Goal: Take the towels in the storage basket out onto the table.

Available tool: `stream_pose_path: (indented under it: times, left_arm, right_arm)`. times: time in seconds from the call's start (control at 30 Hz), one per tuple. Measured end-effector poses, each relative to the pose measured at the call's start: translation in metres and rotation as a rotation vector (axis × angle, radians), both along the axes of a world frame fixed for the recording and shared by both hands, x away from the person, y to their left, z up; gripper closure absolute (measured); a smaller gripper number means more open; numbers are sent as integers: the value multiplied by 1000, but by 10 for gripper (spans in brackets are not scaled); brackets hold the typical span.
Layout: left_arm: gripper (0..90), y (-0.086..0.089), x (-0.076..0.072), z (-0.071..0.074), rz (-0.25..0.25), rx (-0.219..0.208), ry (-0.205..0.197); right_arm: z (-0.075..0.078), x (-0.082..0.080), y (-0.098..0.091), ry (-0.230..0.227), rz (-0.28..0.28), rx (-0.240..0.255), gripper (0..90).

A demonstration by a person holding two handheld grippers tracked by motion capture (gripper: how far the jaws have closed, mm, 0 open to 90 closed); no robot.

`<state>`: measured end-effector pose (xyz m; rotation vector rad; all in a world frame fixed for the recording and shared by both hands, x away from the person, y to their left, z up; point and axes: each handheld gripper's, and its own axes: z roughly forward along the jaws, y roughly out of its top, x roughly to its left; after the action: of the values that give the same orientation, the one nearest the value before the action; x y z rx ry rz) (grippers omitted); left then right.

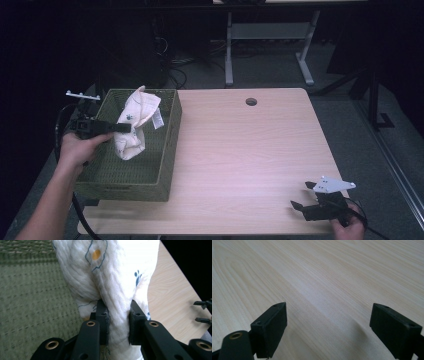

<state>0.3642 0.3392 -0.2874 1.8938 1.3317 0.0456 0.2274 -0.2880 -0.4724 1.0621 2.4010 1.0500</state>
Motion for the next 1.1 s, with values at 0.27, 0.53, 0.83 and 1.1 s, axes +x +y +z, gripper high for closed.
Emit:
stream_pose_path:
  times: [0.27, 0.53, 0.83, 1.1]
  left_arm:
    - [748, -27, 1, 15, -65, -22, -34]
    - [748, -53, 3, 23, -123, -16, -49]
    - [748, -78, 7, 22, -164, -18, -47]
    - [748, -102, 10, 20, -210, -20, -46]
  right_arm:
    - [0, 0, -1, -2, -2, 2, 140]
    - [2, -1, -2, -8, 0, 5, 140]
    - [2, -1, -4, -13, -2, 9, 140]
    - [3, -2, -3, -18, 3, 9, 140]
